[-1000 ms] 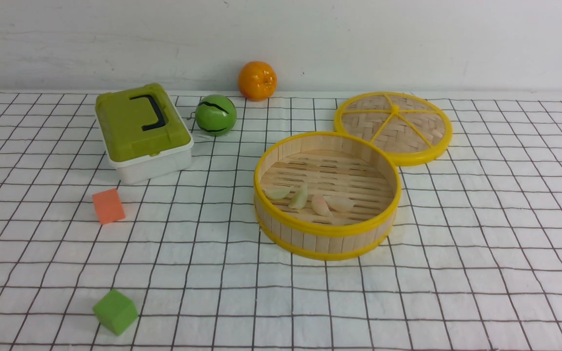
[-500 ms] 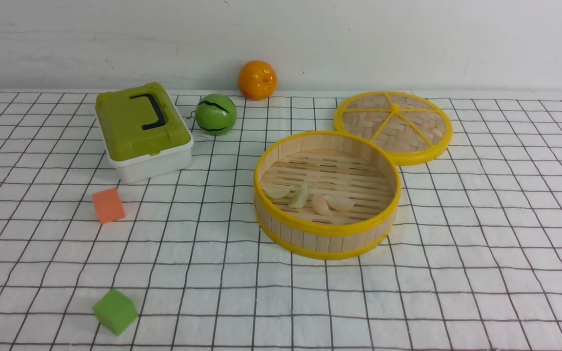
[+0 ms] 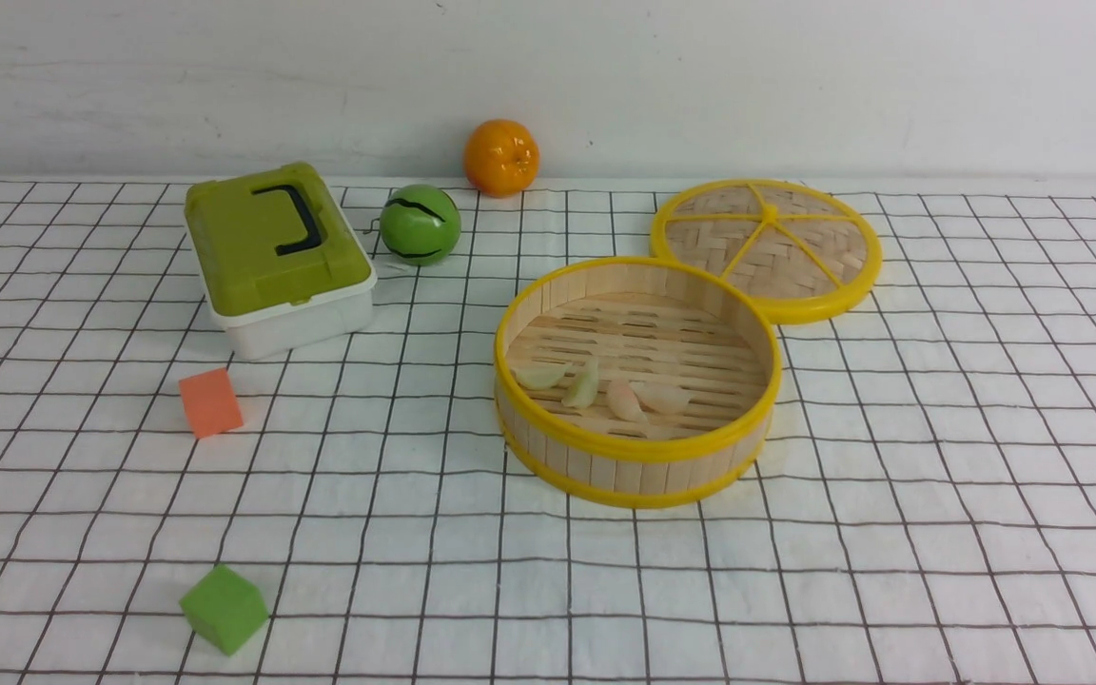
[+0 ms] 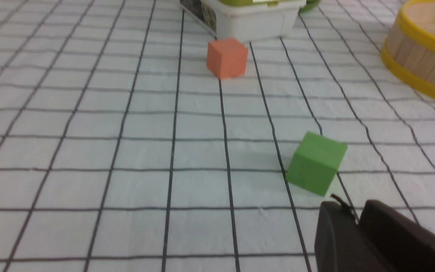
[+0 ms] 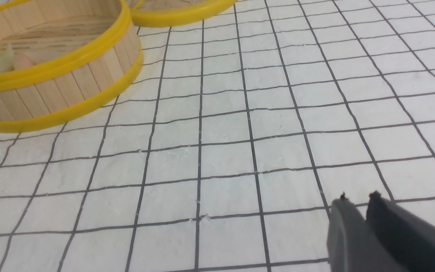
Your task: Put the dumplings into the steamer on the table with the white tablecloth.
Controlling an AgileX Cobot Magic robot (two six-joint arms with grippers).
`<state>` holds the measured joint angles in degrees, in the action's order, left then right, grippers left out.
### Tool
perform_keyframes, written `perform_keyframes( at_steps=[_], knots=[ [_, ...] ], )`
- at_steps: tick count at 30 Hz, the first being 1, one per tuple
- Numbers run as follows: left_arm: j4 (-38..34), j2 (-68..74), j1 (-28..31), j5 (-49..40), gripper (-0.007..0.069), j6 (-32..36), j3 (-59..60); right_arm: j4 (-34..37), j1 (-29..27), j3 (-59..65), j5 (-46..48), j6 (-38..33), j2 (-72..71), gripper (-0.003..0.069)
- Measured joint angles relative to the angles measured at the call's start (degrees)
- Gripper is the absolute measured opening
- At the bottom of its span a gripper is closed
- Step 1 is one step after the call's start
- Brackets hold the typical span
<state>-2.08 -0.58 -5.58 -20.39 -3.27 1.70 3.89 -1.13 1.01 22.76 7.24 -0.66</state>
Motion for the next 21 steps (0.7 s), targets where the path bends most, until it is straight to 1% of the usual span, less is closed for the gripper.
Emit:
perform_keyframes(
  at_steps=[2,3,8,11,12,13,21],
  knots=[
    [-1.8,0.0,0.0,-0.1,0.0086,2.9,0.0,0.0,0.0,0.0,0.0,0.0,0.0,0.0083],
    [-2.1,0.0,0.0,-0.2,0.0086,3.3,0.0,0.0,0.0,0.0,0.0,0.0,0.0,0.0083],
    [-2.6,0.0,0.0,-0.2,0.0066,2.8,0.0,0.0,0.0,0.0,0.0,0.0,0.0,0.0091],
    [-2.6,0.0,0.0,-0.3,0.0017,1.3,0.0,0.0,0.0,0.0,0.0,0.0,0.0,0.0095],
    [-2.6,0.0,0.0,-0.3,0.0013,1.3,0.0,0.0,0.0,0.0,0.0,0.0,0.0,0.0095],
    [-2.6,0.0,0.0,-0.4,-0.0013,1.1,0.0,0.0,0.0,0.0,0.0,0.0,0.0,0.0098],
    [-2.7,0.0,0.0,-0.6,-0.0012,0.9,0.0,0.0,0.0,0.0,0.0,0.0,0.0,0.0109]
  ],
)
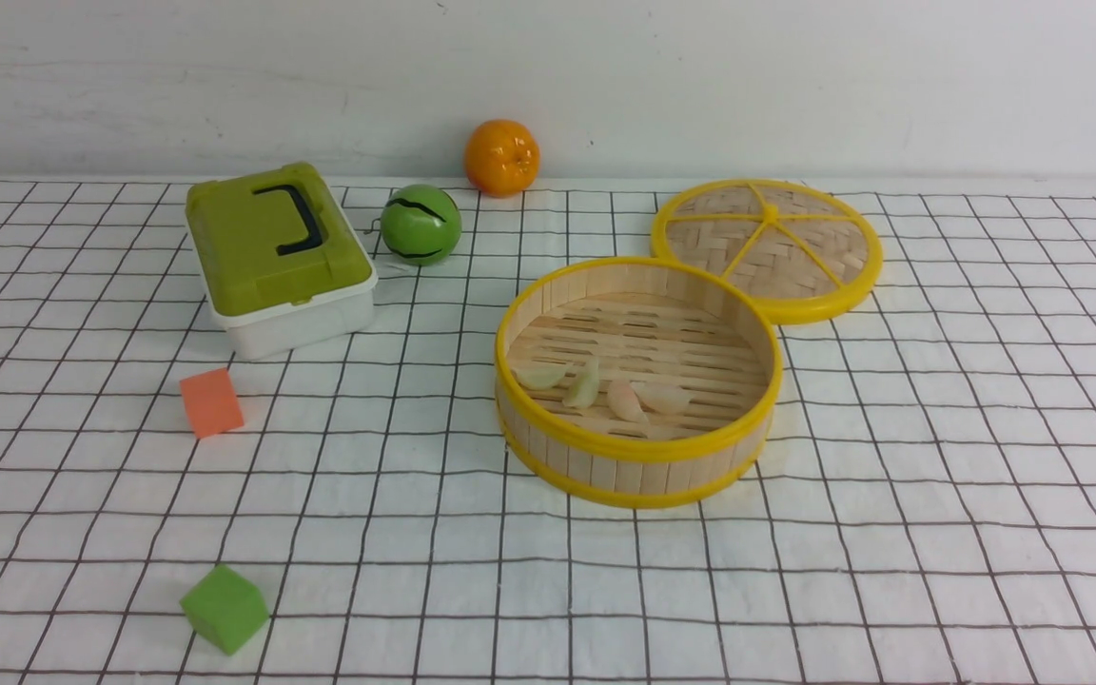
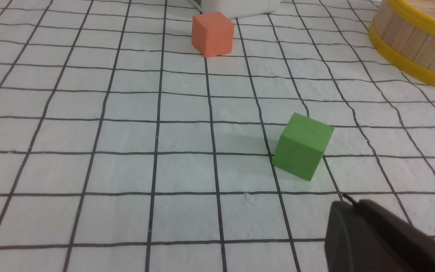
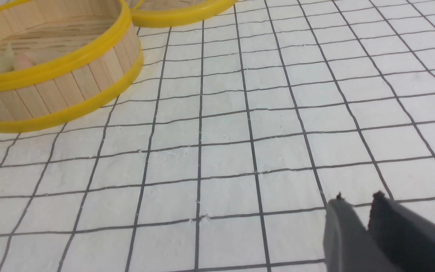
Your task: Put the dumplings into the steamer on the table with the white tablecloth.
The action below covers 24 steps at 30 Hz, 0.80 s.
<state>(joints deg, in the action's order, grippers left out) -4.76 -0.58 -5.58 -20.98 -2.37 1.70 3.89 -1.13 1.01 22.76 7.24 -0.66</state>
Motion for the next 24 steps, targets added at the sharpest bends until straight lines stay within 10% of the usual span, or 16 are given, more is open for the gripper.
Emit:
perform_keyframes(
  at_steps=[24],
  knots=[
    [0.1,0.0,0.0,-0.4,-0.0012,0.0,0.0,0.0,0.0,0.0,0.0,0.0,0.0,0.0137]
  ],
)
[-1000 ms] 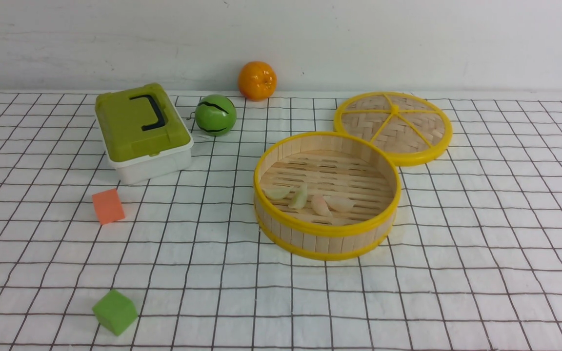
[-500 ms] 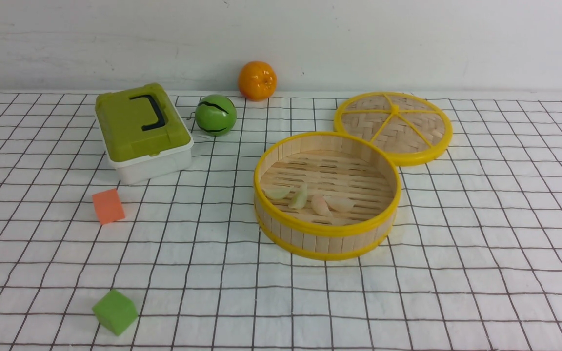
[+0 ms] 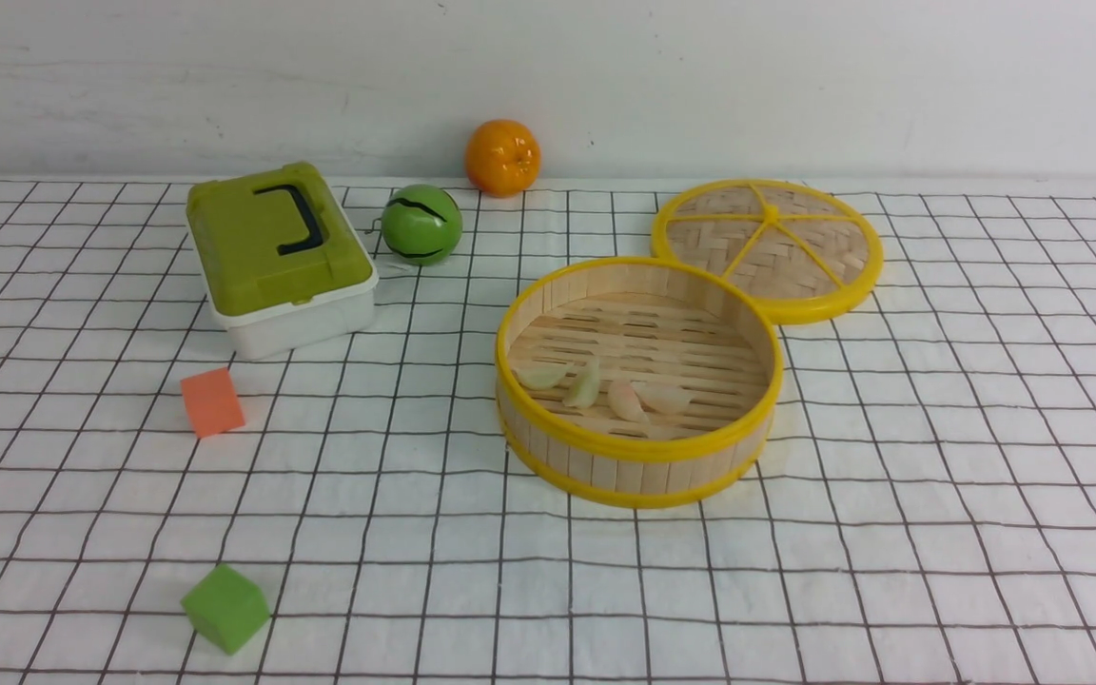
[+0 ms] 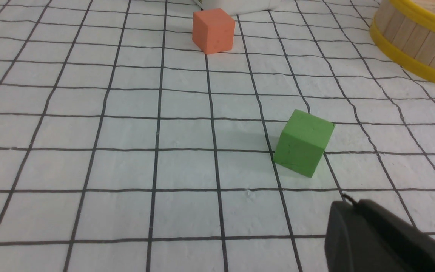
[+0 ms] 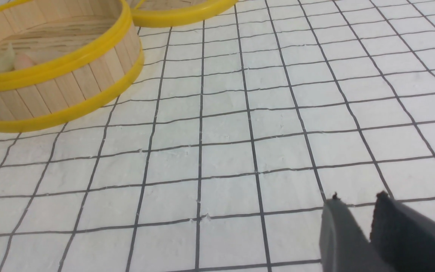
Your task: Put the dumplings into the steamer on the table with the white tablecloth.
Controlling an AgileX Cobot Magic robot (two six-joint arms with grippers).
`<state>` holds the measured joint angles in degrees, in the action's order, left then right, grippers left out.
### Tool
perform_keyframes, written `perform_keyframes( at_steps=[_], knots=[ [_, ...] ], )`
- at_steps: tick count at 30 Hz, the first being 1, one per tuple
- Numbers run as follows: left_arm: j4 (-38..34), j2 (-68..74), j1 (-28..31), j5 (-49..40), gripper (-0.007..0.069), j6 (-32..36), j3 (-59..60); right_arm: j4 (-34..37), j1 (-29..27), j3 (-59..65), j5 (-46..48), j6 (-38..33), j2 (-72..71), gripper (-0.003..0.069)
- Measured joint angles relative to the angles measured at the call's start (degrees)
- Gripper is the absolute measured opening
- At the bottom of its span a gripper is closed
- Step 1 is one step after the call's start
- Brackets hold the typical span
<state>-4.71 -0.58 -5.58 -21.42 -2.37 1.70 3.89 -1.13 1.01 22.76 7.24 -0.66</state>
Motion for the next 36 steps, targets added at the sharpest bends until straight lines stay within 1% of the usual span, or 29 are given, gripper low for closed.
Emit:
perform_keyframes(
  at_steps=[36],
  knots=[
    [0.0,0.0,0.0,0.0,-0.0008,0.0,0.0,0.0,0.0,0.0,0.0,0.0,0.0,0.0188]
  ],
)
